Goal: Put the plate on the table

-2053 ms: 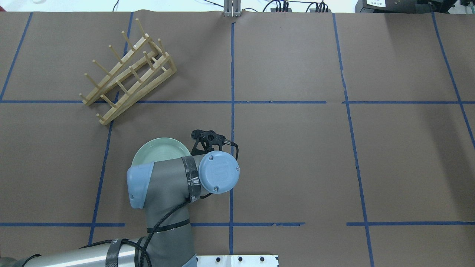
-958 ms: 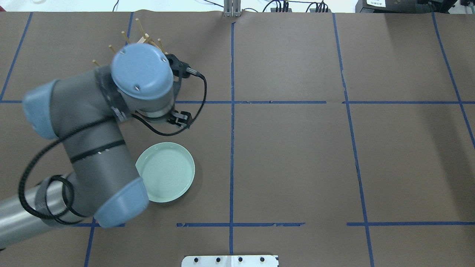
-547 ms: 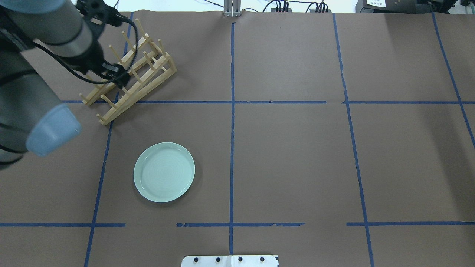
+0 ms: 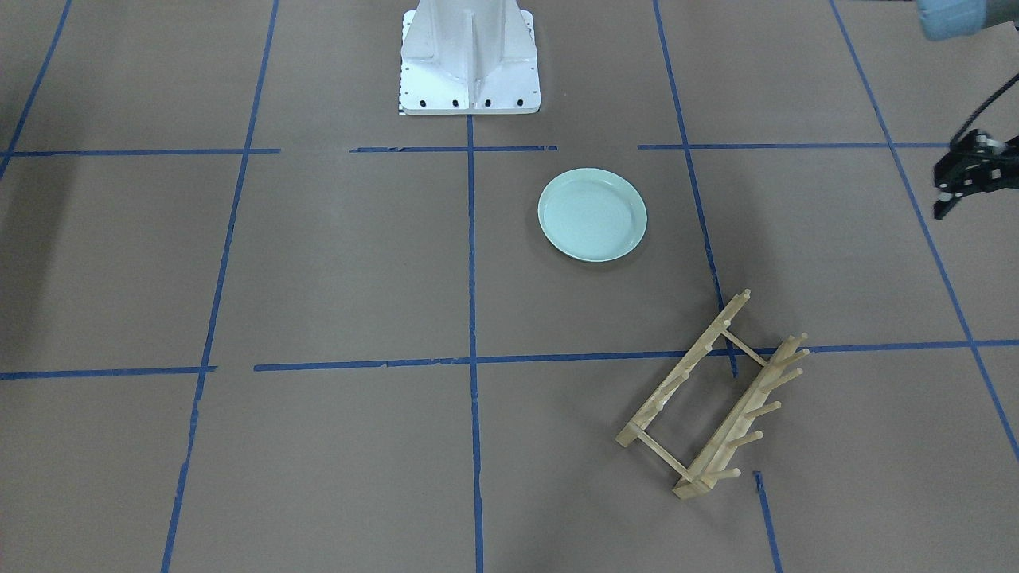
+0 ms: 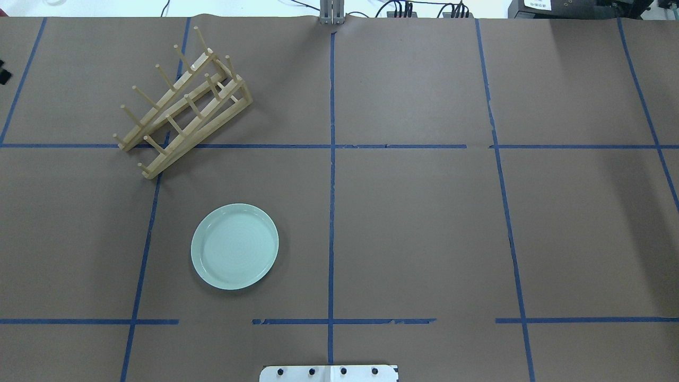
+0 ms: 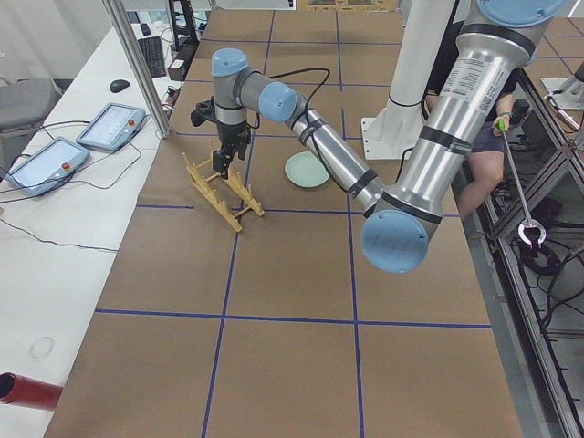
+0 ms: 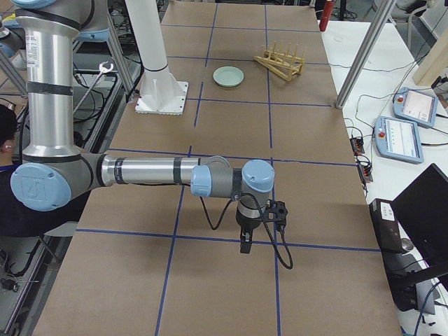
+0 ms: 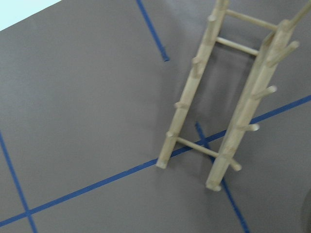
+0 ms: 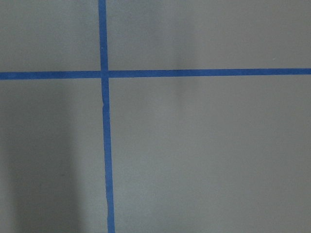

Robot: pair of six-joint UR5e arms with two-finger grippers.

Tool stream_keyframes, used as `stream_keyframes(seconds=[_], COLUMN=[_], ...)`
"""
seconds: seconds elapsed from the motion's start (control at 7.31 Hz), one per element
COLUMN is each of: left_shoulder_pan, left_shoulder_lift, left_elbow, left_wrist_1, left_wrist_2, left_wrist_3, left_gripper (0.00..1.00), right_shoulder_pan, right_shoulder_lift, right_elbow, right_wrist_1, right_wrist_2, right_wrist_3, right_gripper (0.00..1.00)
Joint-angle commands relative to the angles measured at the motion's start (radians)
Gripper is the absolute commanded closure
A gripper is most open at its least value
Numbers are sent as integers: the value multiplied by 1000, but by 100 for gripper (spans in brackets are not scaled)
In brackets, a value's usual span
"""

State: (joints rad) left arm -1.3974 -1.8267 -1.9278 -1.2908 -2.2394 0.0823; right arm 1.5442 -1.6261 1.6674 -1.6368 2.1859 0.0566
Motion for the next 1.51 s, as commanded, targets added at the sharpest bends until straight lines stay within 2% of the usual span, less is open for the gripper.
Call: stream_keyframes(seconds=[0.0,0.14,0.27,0.41,0.55,0.96,1.09,1.37], left_shoulder_pan=[-123,-159,-169,-201,-206,-203,-203,-203], left_shoulder_lift=[116,168,172,176,217,250,248,253], left_elbow=[125,197,299,367,369,374,354,336], left_wrist_1=[-184,-279,-371,-390,-393,-417,-412,-407], left_wrist_2=[-34,-37,-39,-89,-150,-154,-154,-152], left_wrist_3=[97,97,97,99,93,41,-93,-173], left_gripper=[0,0,0,0,0,0,0,0], right_shoulder_pan=[-1,-1,-1,-1,-1,-1,-1,-1], right_shoulder_lift=[0,0,0,0,0,0,0,0], right_elbow=[0,0,0,0,0,0,0,0], right_wrist_1=[0,0,0,0,0,0,0,0], right_wrist_2=[0,0,0,0,0,0,0,0], right_wrist_3=[0,0,0,0,0,0,0,0], right_gripper=[0,0,0,0,0,0,0,0])
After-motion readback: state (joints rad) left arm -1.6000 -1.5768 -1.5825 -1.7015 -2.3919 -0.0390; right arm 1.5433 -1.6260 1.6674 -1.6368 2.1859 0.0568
